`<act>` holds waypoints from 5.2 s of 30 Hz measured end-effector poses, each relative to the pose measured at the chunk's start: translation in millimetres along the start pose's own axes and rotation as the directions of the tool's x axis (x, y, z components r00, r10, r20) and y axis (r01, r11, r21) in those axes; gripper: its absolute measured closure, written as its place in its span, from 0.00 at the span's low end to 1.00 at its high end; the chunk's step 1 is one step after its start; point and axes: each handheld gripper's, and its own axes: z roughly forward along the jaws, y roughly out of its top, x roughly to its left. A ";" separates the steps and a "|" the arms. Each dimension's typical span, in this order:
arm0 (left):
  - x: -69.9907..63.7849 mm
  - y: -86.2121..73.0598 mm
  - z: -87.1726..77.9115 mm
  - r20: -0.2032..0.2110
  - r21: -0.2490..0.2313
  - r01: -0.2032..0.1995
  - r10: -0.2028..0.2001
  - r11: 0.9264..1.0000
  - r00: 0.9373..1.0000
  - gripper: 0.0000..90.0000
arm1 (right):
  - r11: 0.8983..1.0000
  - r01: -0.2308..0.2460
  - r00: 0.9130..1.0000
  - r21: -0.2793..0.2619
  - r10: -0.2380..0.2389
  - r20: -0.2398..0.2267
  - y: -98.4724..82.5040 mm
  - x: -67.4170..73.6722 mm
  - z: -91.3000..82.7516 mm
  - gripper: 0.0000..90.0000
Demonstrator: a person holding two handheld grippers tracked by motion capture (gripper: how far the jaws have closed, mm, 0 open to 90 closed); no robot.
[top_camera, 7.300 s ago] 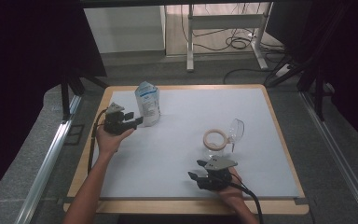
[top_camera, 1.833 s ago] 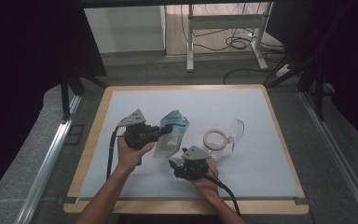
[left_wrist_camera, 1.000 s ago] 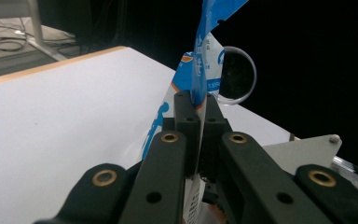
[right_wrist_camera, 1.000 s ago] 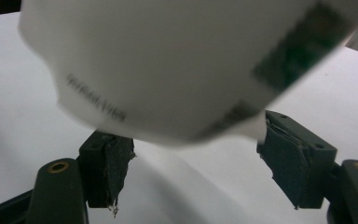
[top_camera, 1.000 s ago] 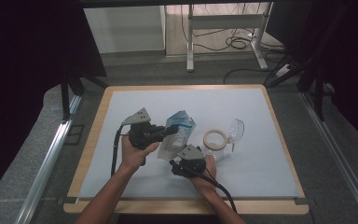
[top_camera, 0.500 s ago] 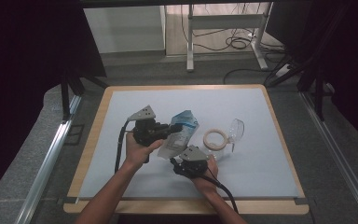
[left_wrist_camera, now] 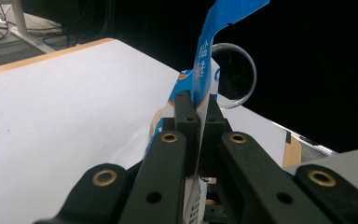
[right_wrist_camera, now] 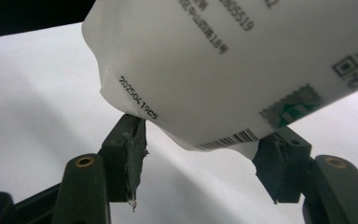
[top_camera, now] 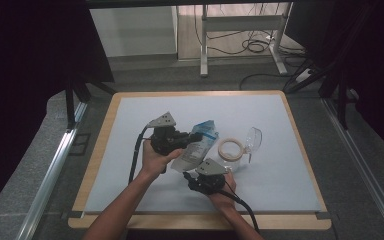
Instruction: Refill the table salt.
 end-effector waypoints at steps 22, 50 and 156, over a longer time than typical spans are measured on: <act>-1.5 5.6 21.8 0.003 0.064 -0.019 0.019 0.998 1.000 1.00 | 1.000 0.003 1.000 -0.026 -0.004 -0.025 -3.2 -1.1 -9.5 0.46; -20.7 10.6 17.1 -0.012 0.036 -0.085 0.085 0.996 0.996 1.00 | 0.999 0.012 1.000 -0.046 -0.013 -0.017 1.7 -8.2 -6.5 0.45; 0.7 36.8 70.3 -0.023 0.289 -0.115 0.128 0.950 0.992 1.00 | 0.986 -0.164 0.984 -0.029 0.162 -0.076 12.8 -3.3 -10.1 0.55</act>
